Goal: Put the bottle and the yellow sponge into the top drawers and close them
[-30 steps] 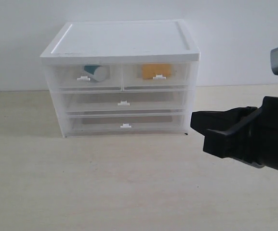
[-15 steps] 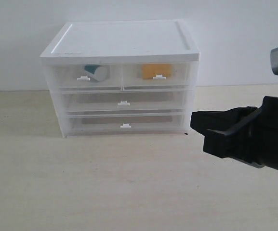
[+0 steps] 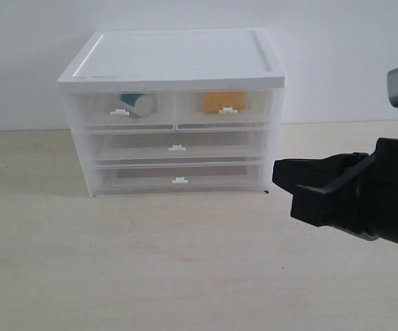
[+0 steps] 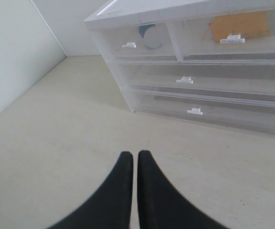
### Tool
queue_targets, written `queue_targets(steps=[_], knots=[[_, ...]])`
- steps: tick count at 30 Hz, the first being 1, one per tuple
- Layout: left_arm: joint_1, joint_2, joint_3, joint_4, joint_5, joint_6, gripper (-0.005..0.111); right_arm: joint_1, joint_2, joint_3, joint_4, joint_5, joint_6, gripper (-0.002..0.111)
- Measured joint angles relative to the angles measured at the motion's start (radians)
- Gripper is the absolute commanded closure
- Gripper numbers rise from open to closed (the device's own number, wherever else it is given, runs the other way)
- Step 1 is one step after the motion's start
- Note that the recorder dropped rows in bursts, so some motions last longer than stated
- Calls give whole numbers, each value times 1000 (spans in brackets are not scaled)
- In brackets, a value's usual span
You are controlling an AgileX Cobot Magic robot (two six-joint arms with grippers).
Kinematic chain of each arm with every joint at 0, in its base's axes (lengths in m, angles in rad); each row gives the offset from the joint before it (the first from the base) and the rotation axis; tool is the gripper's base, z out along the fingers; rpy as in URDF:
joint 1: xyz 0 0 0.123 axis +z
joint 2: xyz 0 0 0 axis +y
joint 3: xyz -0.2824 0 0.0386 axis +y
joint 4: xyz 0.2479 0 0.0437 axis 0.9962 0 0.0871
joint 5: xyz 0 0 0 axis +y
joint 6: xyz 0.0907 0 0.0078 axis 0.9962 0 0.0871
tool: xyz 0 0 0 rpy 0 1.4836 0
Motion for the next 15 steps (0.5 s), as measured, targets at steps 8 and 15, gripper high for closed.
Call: queue_targets(steps=[8, 15], knots=[[0, 0, 0, 0, 0, 0, 103, 0, 0, 0, 0, 0, 0, 108], [0, 0, 0, 0, 0, 0, 103, 0, 0, 0, -5, 12, -62, 108]])
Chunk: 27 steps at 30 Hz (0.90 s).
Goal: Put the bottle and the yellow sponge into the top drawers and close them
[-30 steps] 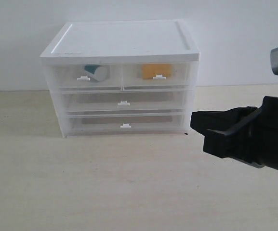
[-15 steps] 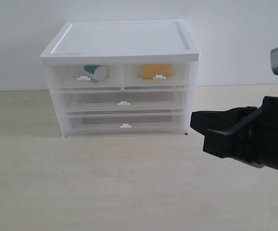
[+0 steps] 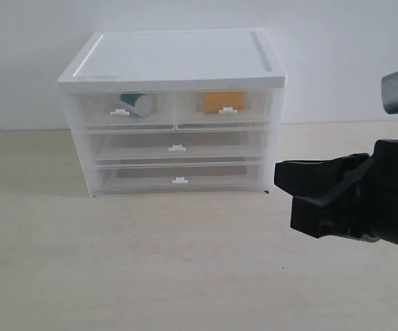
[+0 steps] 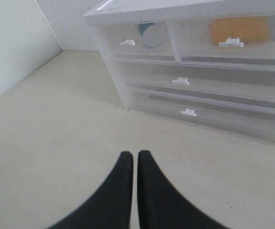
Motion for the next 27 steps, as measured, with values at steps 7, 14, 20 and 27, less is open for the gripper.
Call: queue_targets(steps=[7, 14, 20, 27], knots=[[0, 0, 0, 0, 0, 0, 103, -74, -206, 53, -3, 222, -25, 108], [0, 0, 0, 0, 0, 0, 103, -236, -800, 339, -1, 240, -11, 108], [0, 0, 0, 0, 0, 0, 103, -238, -948, 389, -1, 225, -77, 108], [0, 0, 0, 0, 0, 0, 103, -240, -950, 393, 13, 223, -62, 108]])
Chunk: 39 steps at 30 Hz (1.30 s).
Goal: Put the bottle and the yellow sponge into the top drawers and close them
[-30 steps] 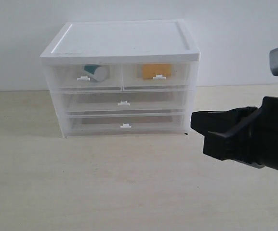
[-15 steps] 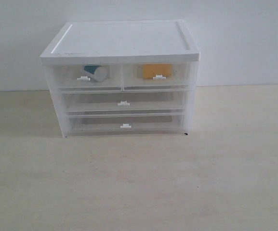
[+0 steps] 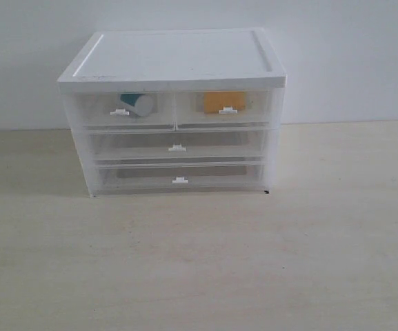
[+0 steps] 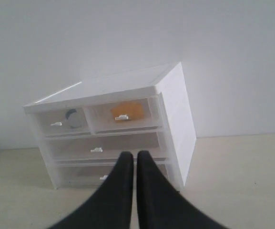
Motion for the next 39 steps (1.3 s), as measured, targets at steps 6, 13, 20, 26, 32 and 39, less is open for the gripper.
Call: queue_targets(steps=[6, 13, 20, 26, 32, 39], knots=[[0, 0, 0, 0, 0, 0, 103, 0, 0, 41, 469, 8, -447, 108], [0, 0, 0, 0, 0, 0, 103, 0, 0, 50, 847, 65, -885, 108], [0, 0, 0, 0, 0, 0, 103, 0, 0, 50, 862, 134, -997, 108], [0, 0, 0, 0, 0, 0, 103, -72, 0, 50, 857, 280, -1112, 108], [0, 0, 0, 0, 0, 0, 103, -157, 0, 54, 857, 315, -1124, 108], [0, 0, 0, 0, 0, 0, 103, -176, 0, 55, 857, 319, -1124, 108]])
